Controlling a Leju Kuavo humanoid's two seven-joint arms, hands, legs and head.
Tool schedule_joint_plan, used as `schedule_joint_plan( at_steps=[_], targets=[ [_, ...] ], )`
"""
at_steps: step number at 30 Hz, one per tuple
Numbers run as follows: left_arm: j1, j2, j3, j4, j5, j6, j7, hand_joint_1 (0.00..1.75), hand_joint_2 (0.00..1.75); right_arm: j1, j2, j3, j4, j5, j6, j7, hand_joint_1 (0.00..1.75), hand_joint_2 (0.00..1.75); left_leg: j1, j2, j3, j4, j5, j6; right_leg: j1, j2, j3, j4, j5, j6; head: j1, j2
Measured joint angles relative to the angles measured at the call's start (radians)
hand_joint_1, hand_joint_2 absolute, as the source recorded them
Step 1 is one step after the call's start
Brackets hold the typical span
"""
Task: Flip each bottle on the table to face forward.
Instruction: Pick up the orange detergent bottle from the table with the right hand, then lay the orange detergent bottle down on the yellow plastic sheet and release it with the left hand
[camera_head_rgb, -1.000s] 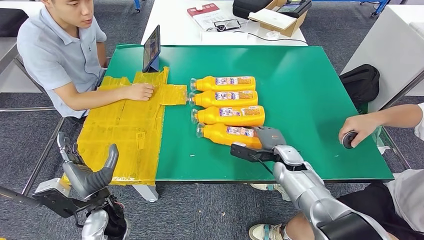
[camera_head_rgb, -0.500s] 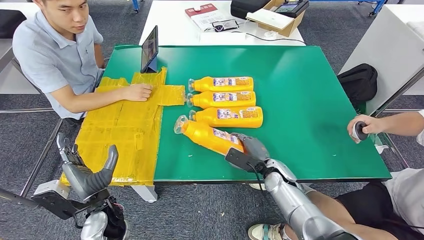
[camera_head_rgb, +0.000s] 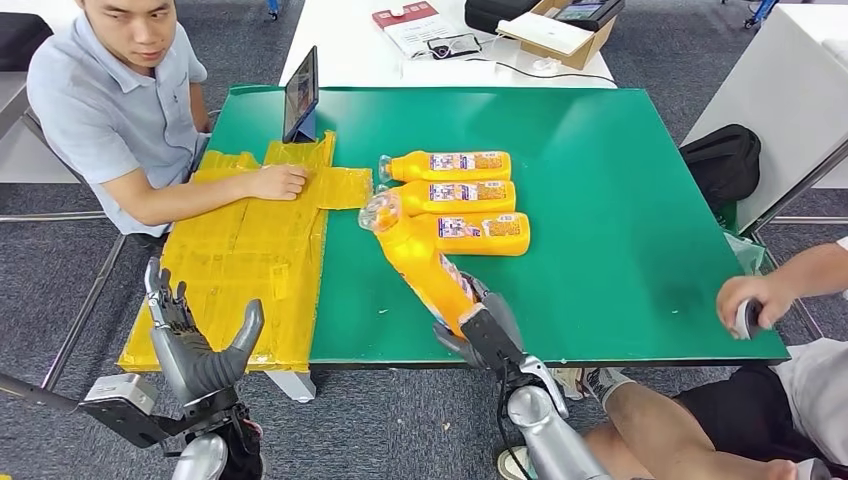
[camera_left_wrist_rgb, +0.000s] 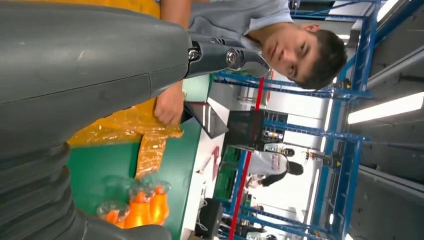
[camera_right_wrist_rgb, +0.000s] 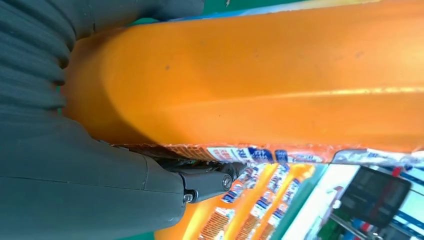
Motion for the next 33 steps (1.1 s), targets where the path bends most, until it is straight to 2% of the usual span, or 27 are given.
schedule_joint_plan(
  at_steps=[2,6,8,18,33],
  targets=[
    [0.001,0.001,-0.012,0.01,0.025,-0.074,0.0,0.0,1.75,0.012,0.002,0.0,-0.019,0.002,-0.005,-0.005,1.71,1.75,0.0,0.0,0.0,0.0,0.0,0.0,0.0,0.0,0.0,0.0,0.0,0.0,0.0,0.0],
    [-0.004,-0.002,-0.031,0.104,0.105,-0.289,0.0,0.0,1.75,0.032,0.004,0.01,-0.044,0.052,-0.044,-0.029,1.68,1.75,0.0,-0.001,0.0,0.0,0.0,0.0,0.0,0.0,0.0,0.0,0.0,0.0,0.0,0.0],
    [-0.018,-0.005,-0.04,0.176,0.116,-0.34,0.0,0.0,1.75,0.037,0.004,0.026,-0.048,0.094,-0.073,-0.042,1.7,1.75,0.0,-0.001,0.0,0.0,0.0,0.0,0.0,0.0,0.0,0.0,0.0,0.0,0.0,0.0],
    [-0.085,-0.027,-0.065,0.376,0.072,-0.455,0.0,0.0,1.75,-0.023,0.042,0.189,0.051,0.242,-0.177,-0.097,1.71,1.75,0.0,0.0,-0.001,0.0,0.0,0.0,0.0,0.0,-0.001,0.0,0.0,0.0,0.0,0.0],
    [-0.125,-0.032,-0.071,0.469,0.099,-0.553,0.0,0.0,1.75,-0.114,0.092,0.292,0.19,0.262,-0.18,-0.101,1.72,1.75,0.0,0.0,-0.001,0.0,0.0,0.0,0.0,0.0,-0.002,0.0,0.0,0.0,0.0,0.0]
  ],
)
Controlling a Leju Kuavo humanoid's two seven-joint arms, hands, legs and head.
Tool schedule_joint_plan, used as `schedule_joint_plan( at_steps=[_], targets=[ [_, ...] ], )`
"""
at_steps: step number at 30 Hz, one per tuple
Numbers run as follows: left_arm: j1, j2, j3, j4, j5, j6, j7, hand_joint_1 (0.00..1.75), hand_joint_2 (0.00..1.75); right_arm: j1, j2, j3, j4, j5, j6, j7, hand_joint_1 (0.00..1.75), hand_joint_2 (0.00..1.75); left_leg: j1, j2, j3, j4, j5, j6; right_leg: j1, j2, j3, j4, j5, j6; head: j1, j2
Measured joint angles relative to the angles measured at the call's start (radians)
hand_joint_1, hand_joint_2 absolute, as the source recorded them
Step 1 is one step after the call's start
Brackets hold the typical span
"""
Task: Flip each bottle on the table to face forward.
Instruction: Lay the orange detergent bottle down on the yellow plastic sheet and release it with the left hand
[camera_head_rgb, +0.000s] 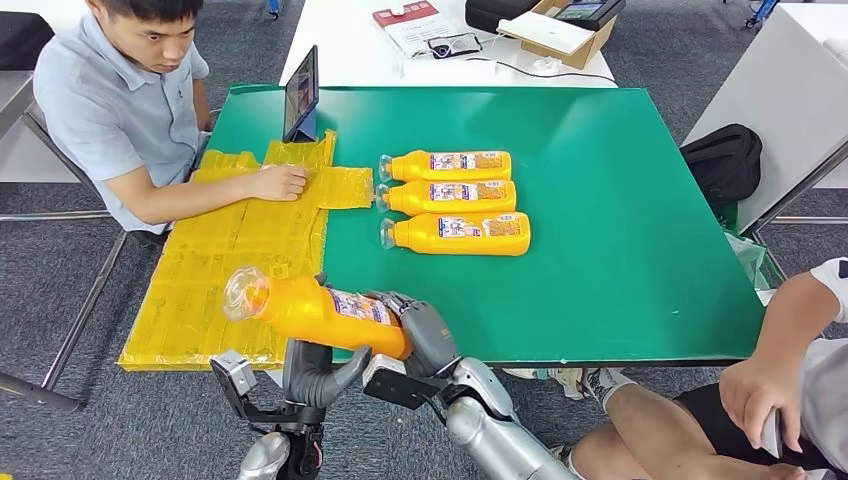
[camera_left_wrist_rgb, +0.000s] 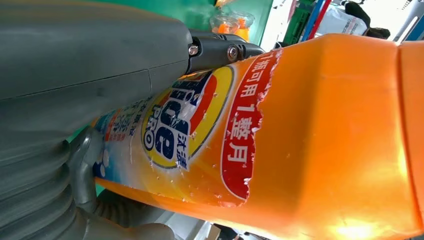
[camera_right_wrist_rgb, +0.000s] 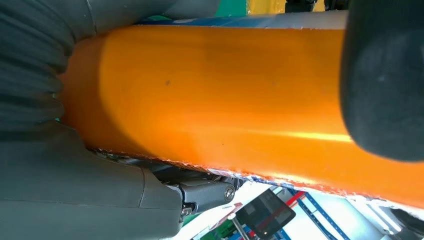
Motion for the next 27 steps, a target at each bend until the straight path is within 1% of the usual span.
schedule_joint_plan(
  at_steps=[4,7,8,11,12,15,16,17,18,20,21,22,25,27],
  targets=[
    [-0.001,0.0,0.001,0.001,0.001,-0.02,0.0,0.0,1.75,-0.014,0.005,0.012,0.023,0.004,-0.004,0.001,1.69,1.75,0.0,0.0,0.0,0.0,0.0,0.0,0.0,0.0,0.0,0.0,0.0,0.0,0.0,0.0],
    [-0.006,0.0,0.004,0.012,0.015,-0.049,-0.001,0.01,1.75,-0.027,0.01,0.028,0.044,0.026,-0.016,0.004,1.7,1.75,0.0,0.0,-0.001,0.0,0.0,0.0,0.0,0.0,0.0,0.0,0.0,0.0,0.0,0.0],
    [-0.007,0.0,0.005,0.018,0.02,-0.058,-0.001,0.1,1.75,-0.03,0.012,0.033,0.051,0.031,-0.019,0.006,1.71,1.75,0.0,0.0,-0.001,0.0,0.0,0.0,0.0,0.0,0.0,0.0,0.0,0.0,0.0,0.0],
    [-0.014,0.0,0.008,0.038,0.042,-0.081,-0.001,1.07,1.75,-0.035,0.019,0.048,0.073,0.046,-0.025,0.01,1.72,1.75,0.0,0.0,-0.001,0.0,0.0,0.0,0.0,0.0,-0.001,0.0,0.0,0.0,0.0,0.0],
    [-0.017,0.0,0.01,0.048,0.052,-0.087,-0.002,1.42,1.75,-0.037,0.021,0.055,0.081,0.054,-0.029,0.012,1.73,1.75,0.0,0.0,-0.001,0.0,0.0,0.0,0.0,0.0,-0.001,0.0,0.0,0.0,0.0,0.0],
    [-0.023,0.0,0.016,0.077,0.069,-0.093,-0.004,1.75,1.75,-0.044,0.025,0.076,0.104,0.072,-0.049,0.02,1.74,1.75,0.0,0.0,-0.001,0.0,0.0,0.0,0.0,0.0,-0.001,0.0,0.0,0.0,0.0,0.0],
    [-0.024,0.0,0.016,0.084,0.072,-0.093,-0.004,1.75,1.75,-0.046,0.026,0.08,0.11,0.074,-0.055,0.024,1.75,1.75,0.0,0.0,-0.001,0.0,0.0,0.0,0.0,0.0,-0.001,0.0,0.0,0.0,0.0,0.0],
    [-0.026,0.0,0.017,0.09,0.076,-0.092,-0.005,1.75,1.75,-0.048,0.027,0.084,0.116,0.074,-0.061,0.027,1.6,1.75,0.0,0.0,-0.001,0.0,0.0,0.0,0.0,0.0,-0.001,0.0,0.0,0.0,0.0,0.0],
    [-0.028,0.0,0.019,0.096,0.081,-0.094,-0.005,1.75,1.75,-0.049,0.029,0.087,0.121,0.073,-0.065,0.032,1.21,1.75,0.0,0.0,-0.001,0.0,0.0,0.0,0.0,0.0,-0.001,0.0,0.0,0.0,0.0,0.0],
    [-0.033,0.0,0.022,0.106,0.093,-0.1,-0.005,1.75,1.75,-0.05,0.032,0.092,0.129,0.063,-0.066,0.039,0.34,1.75,0.0,0.0,-0.001,0.0,0.0,0.0,0.0,0.0,-0.001,0.0,0.0,0.0,0.0,0.0],
    [-0.035,0.0,0.024,0.109,0.097,-0.103,-0.004,1.75,1.75,-0.051,0.034,0.093,0.132,0.053,-0.061,0.043,0.04,1.75,0.0,0.0,-0.001,0.0,0.0,0.0,0.0,0.0,-0.001,0.0,0.0,0.0,0.0,0.0],
    [-0.037,0.0,0.027,0.111,0.098,-0.103,-0.004,1.75,1.75,-0.05,0.036,0.095,0.134,0.043,-0.055,0.046,0.0,1.31,0.0,0.0,-0.001,0.0,0.0,0.0,0.0,0.0,-0.001,0.0,0.0,0.0,0.0,0.0],
    [-0.041,0.0,0.031,0.112,0.093,-0.103,-0.003,1.75,1.75,-0.045,0.039,0.099,0.136,0.018,-0.045,0.05,0.0,0.0,0.0,0.0,-0.001,0.0,0.0,0.0,0.0,0.0,-0.001,0.0,0.0,0.0,0.0,0.0],
    [-0.042,0.0,0.032,0.112,0.091,-0.104,-0.003,1.75,1.75,-0.039,0.041,0.1,0.135,0.009,-0.047,0.05,0.0,0.0,0.0,0.0,-0.001,0.0,0.0,0.0,0.0,0.0,-0.001,0.0,0.0,0.0,0.0,0.0]
  ],
)
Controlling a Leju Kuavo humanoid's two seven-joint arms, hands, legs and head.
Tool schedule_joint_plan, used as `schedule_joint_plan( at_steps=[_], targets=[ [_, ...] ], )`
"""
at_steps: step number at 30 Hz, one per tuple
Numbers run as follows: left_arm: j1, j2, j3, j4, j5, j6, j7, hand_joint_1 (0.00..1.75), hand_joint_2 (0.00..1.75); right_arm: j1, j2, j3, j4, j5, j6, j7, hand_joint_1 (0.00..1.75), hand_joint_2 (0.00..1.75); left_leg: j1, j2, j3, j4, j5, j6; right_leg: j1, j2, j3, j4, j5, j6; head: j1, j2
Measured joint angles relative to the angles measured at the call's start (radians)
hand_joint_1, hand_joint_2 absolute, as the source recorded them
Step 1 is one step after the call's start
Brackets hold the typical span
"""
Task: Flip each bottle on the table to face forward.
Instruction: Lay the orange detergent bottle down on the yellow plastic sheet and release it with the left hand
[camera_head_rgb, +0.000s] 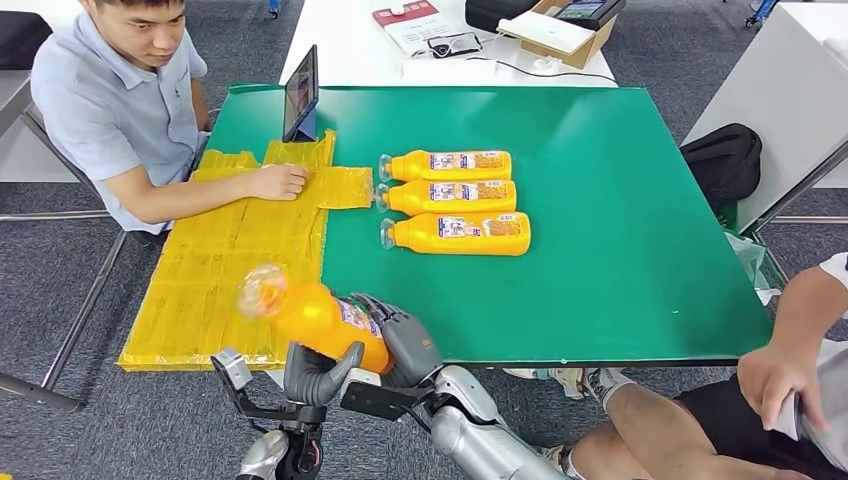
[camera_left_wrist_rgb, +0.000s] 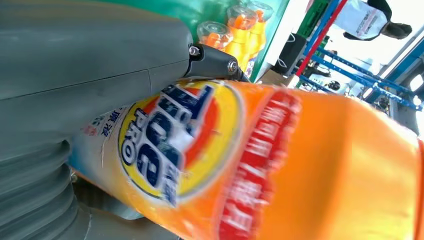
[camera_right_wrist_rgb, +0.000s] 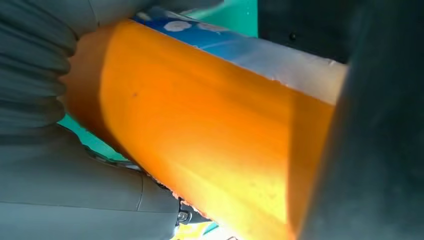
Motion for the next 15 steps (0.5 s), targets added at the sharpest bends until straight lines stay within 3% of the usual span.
schedule_joint_plan(
  at_steps=[7,15],
  targets=[
    [0.0,-0.001,0.006,0.0,0.021,-0.011,0.0,1.75,1.75,0.017,-0.001,0.0,-0.026,-0.012,-0.013,-0.001,0.0,0.0,0.0,0.0,0.0,0.0,0.0,0.0,0.0,0.0,0.0,0.0,0.0,0.0,0.0,0.0],
    [-0.006,-0.002,0.02,0.004,0.142,0.002,0.028,1.75,1.75,0.116,-0.043,-0.01,-0.187,-0.037,-0.05,-0.032,0.0,0.0,0.0,0.0,-0.001,0.0,0.0,0.0,0.0,0.0,-0.001,0.0,0.0,0.0,0.0,0.0]
  ],
)
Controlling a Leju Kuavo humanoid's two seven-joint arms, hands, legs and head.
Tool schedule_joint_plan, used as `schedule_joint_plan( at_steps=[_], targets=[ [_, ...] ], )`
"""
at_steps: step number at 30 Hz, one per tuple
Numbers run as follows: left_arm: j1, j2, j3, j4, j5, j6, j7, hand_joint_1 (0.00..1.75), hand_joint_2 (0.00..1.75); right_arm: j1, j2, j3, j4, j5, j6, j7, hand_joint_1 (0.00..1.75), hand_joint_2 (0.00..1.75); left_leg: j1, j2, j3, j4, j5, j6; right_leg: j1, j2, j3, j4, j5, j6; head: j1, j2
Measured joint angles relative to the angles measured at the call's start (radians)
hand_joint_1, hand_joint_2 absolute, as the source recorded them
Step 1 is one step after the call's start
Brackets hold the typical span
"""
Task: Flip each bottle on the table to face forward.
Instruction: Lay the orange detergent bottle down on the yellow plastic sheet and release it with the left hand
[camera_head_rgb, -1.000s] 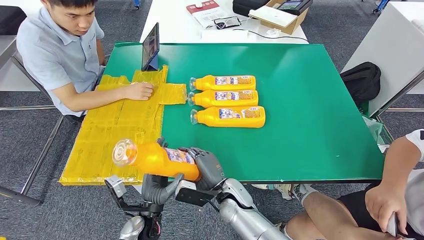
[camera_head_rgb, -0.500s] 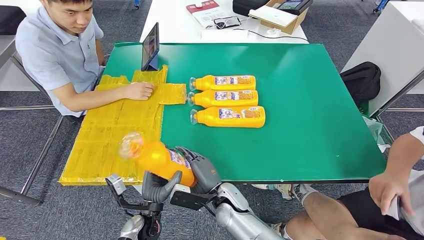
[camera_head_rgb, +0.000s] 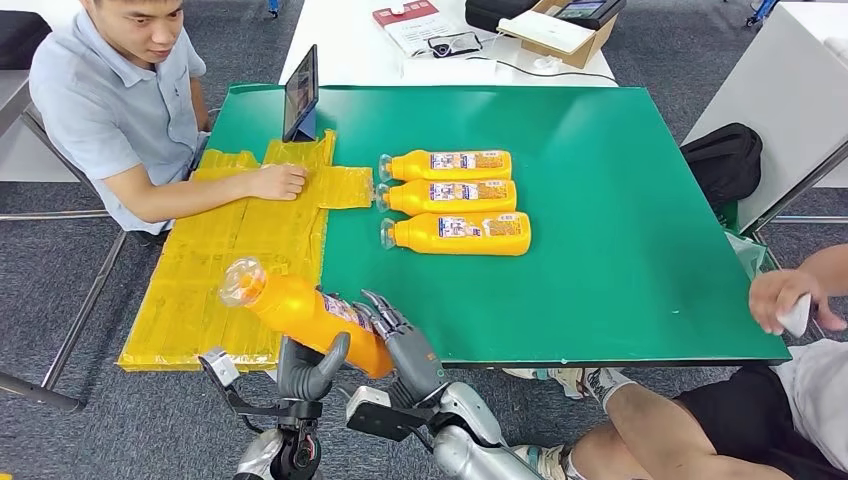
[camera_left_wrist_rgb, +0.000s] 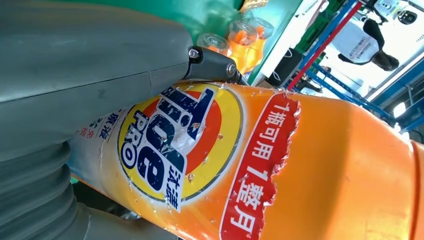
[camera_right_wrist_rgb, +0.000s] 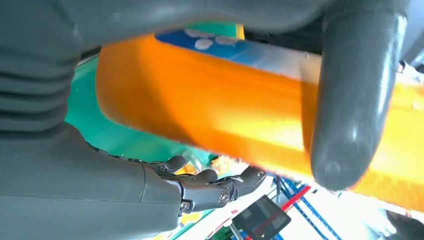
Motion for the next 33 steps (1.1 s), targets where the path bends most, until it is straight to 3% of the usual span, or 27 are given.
schedule_joint_plan(
  at_steps=[5,10,16,20,27,30,33],
  targets=[
    [-0.002,0.0,0.008,0.0,0.007,0.022,0.006,1.75,1.75,0.029,-0.019,-0.004,-0.058,0.0,-0.013,-0.005,0.0,0.0,0.0,0.0,0.0,0.0,0.0,0.0,0.0,0.0,0.0,0.0,0.0,0.0,0.0,0.0],
    [-0.01,0.008,0.014,-0.027,-0.063,0.191,0.004,1.75,1.75,0.092,-0.05,-0.037,-0.169,0.012,-0.069,-0.023,0.0,0.0,0.0,0.0,0.0,0.0,0.0,0.0,0.0,0.0,0.0,0.0,0.0,0.0,0.0,0.0],
    [-0.101,0.077,0.018,-0.056,-0.482,0.537,0.07,1.75,1.75,0.186,-0.093,-0.124,-0.378,0.031,-0.142,-0.061,0.0,0.0,0.0,-0.001,0.0,0.0,0.0,0.0,0.0,0.0,0.0,0.0,0.0,0.0,0.0,0.0],
    [-0.177,0.122,0.008,-0.04,-0.739,0.662,0.152,1.75,1.75,0.22,-0.099,-0.179,-0.481,0.03,-0.156,-0.076,0.0,0.0,0.0,-0.001,0.0,0.0,0.001,0.0,0.0,0.0,0.0,0.0,0.0,0.0,0.0,0.0],
    [-0.345,0.165,-0.04,0.091,-1.013,0.657,0.315,1.75,1.75,0.235,-0.098,-0.215,-0.542,-0.009,-0.128,-0.098,0.0,0.0,0.0,-0.001,0.0,0.0,0.002,0.001,0.0,0.0,0.0,0.0,0.001,0.0,0.0,0.0],
    [-0.46,0.183,-0.082,0.207,-1.198,0.631,0.452,1.75,1.75,0.236,-0.093,-0.225,-0.546,-0.029,-0.105,-0.101,0.0,0.0,0.0,-0.001,0.0,0.0,0.002,0.001,0.0,0.0,0.0,0.0,0.001,0.0,0.0,0.0],
    [-0.579,0.197,-0.142,0.343,-1.38,0.534,0.592,1.75,1.75,0.235,-0.088,-0.237,-0.546,-0.046,-0.072,-0.105,0.0,0.0,0.0,-0.001,0.0,0.0,0.003,0.001,0.0,0.0,0.0,0.001,0.001,0.0,0.0,0.0]
  ],
)
